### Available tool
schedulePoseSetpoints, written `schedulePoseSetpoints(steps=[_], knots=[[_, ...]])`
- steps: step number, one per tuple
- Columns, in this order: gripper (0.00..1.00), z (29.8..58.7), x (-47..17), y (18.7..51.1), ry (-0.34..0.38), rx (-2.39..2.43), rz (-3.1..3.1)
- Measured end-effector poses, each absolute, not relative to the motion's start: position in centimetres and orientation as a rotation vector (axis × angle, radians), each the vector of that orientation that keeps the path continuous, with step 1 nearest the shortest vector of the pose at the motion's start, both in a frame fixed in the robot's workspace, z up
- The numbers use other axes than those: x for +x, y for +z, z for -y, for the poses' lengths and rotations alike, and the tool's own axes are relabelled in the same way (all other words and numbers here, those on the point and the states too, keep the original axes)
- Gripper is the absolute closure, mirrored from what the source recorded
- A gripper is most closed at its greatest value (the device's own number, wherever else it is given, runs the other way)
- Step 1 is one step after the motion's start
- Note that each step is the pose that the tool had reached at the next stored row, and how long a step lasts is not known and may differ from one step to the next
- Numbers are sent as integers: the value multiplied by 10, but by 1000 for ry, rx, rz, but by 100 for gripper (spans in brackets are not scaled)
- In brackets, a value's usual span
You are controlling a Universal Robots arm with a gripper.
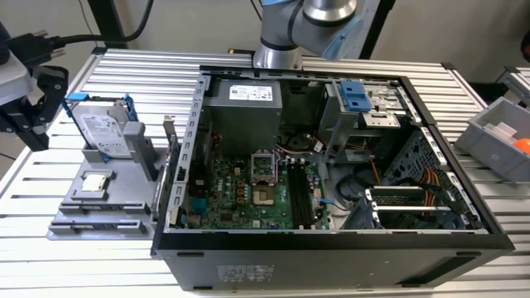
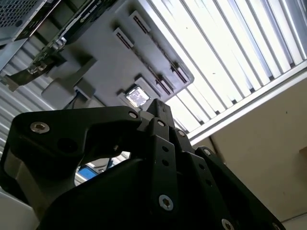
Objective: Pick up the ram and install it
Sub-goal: 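Pick up the ram and move it above insertion slot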
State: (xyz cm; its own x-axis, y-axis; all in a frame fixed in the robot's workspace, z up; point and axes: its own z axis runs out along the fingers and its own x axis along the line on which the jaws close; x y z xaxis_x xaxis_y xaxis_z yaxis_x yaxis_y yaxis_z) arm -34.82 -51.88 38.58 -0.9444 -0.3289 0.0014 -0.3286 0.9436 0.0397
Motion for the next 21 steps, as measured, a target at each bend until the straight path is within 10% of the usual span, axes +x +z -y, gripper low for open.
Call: schedulePoseSetpoints(steps=[21], knots=[[100, 519, -348, 386, -39, 726, 3041]])
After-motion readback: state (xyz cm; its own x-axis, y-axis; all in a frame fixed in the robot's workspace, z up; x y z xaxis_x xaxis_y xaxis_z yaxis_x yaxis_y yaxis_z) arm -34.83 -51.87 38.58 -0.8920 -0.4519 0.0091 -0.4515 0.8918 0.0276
